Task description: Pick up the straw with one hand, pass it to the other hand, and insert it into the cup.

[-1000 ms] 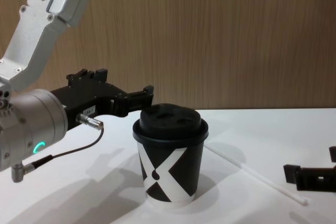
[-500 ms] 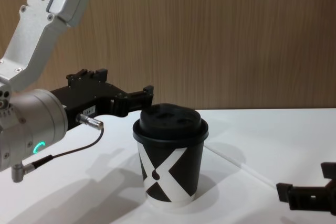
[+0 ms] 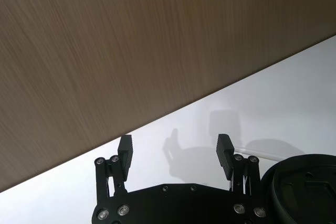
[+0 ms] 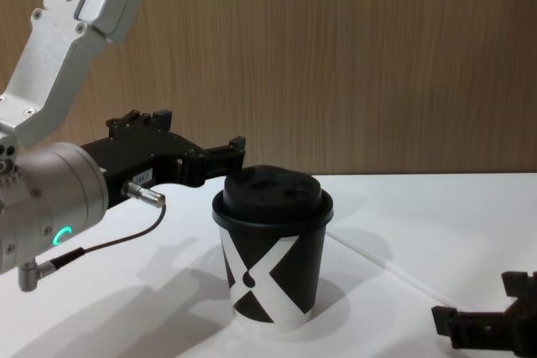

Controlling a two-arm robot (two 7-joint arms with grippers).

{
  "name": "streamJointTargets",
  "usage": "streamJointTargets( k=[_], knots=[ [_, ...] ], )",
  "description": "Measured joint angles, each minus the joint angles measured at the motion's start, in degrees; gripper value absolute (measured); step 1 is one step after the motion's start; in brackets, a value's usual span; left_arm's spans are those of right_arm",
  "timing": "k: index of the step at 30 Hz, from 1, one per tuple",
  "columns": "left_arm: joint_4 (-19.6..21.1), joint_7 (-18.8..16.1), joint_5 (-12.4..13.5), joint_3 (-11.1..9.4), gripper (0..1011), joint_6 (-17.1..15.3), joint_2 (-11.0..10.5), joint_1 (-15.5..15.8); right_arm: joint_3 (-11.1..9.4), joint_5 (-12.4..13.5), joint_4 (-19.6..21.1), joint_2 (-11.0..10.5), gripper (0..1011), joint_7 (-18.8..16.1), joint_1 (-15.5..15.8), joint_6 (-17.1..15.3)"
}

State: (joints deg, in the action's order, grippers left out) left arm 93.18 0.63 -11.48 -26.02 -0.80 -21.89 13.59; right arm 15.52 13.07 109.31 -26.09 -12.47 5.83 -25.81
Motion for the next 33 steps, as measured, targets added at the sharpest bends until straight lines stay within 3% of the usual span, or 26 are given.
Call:
streamJointTargets(
  k=[33],
  knots=[
    [0.0,0.0,0.0,0.0,1003,0.0,0.0,0.0,-0.51,-1.95,-4.7,1.85,1001,-0.84,-2.33,1.02]
  ],
)
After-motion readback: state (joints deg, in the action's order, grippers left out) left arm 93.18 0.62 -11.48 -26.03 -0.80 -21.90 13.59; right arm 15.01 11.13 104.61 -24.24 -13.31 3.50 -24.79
